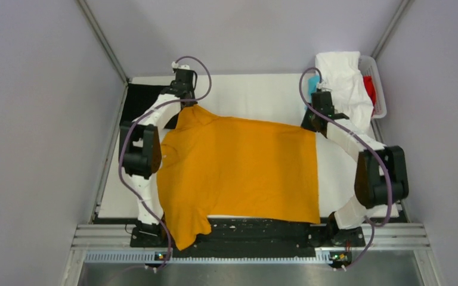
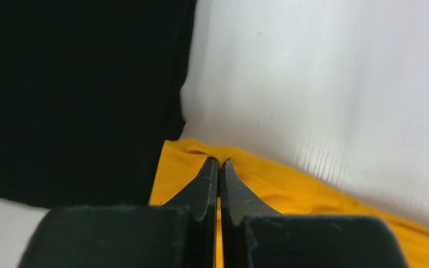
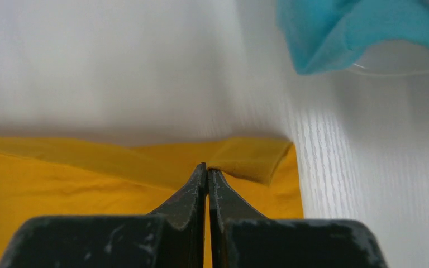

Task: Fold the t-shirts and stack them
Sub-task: Flatten out the tshirt

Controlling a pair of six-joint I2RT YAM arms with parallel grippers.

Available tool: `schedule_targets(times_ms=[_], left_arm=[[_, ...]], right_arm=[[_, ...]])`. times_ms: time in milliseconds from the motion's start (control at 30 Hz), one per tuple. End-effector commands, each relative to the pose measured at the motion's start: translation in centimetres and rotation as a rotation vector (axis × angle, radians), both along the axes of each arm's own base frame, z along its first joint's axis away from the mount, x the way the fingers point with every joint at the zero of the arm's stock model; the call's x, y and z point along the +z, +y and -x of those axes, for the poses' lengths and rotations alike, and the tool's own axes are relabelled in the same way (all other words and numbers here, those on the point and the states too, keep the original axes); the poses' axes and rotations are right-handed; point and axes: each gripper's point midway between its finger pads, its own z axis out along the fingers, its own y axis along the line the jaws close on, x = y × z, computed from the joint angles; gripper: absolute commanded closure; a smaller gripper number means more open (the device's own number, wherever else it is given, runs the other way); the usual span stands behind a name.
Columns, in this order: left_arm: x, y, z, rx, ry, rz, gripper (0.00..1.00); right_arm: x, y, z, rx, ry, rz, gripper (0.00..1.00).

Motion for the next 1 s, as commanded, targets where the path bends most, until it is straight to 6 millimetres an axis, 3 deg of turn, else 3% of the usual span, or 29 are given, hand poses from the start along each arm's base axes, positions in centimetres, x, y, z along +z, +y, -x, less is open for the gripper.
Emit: schedule_targets(times_ms=[0, 133, 300, 400, 467, 533, 600, 733, 833, 867, 967], left_arm=[[-0.1, -2.0, -3.9, -0.016, -0.037, 0.063, 1.00], [-2.2, -2.3, -5.5, -0.017, -0.011, 0.066, 1.00], [-2.7, -2.3, -7.1, 0.001, -0.020, 0.081, 0.96], [-3.2, -1.9, -8.1, 0.041, -0.026, 0.092, 0.82], [-3.8, -1.4, -8.8, 0.076, -0.020, 0.096, 0.67], [-4.0, -1.2, -9.3, 0.100, -0.009, 0.103, 0.45], [-3.4, -1.2, -9.7, 0.109, -0.008, 0.109, 0.31], [-1.5, -2.1, -8.7, 0.078, -0.005, 0.154, 0.17], [-0.1, -3.4, -6.9, 0.017, -0.005, 0.223, 0.08], [-0.1, -3.8, -6.0, -0.001, 0.002, 0.249, 0.05], [0.1, -5.0, -2.9, -0.036, 0.017, 0.340, 0.01]], right_arm=[[0.3, 0.1, -6.1, -0.009, -0.108, 0.009, 1.00], [-1.5, 0.2, -8.2, -0.011, -0.084, 0.025, 1.00], [-1.8, -0.3, -9.4, -0.029, -0.088, 0.055, 1.00], [-1.9, -1.1, -9.5, -0.061, -0.091, 0.084, 1.00], [-1.8, -1.5, -9.7, -0.074, -0.095, 0.103, 0.98], [-1.8, -1.6, -9.8, -0.075, -0.092, 0.112, 0.85], [-1.6, -1.5, -9.8, -0.070, -0.087, 0.112, 0.65], [-0.5, -0.3, -9.4, -0.009, -0.095, 0.067, 0.43], [0.3, 1.3, -8.1, 0.057, -0.103, 0.023, 0.11], [0.5, 1.8, -7.6, 0.078, -0.106, 0.014, 0.05], [0.6, 3.2, -5.6, 0.129, -0.100, -0.005, 0.04]])
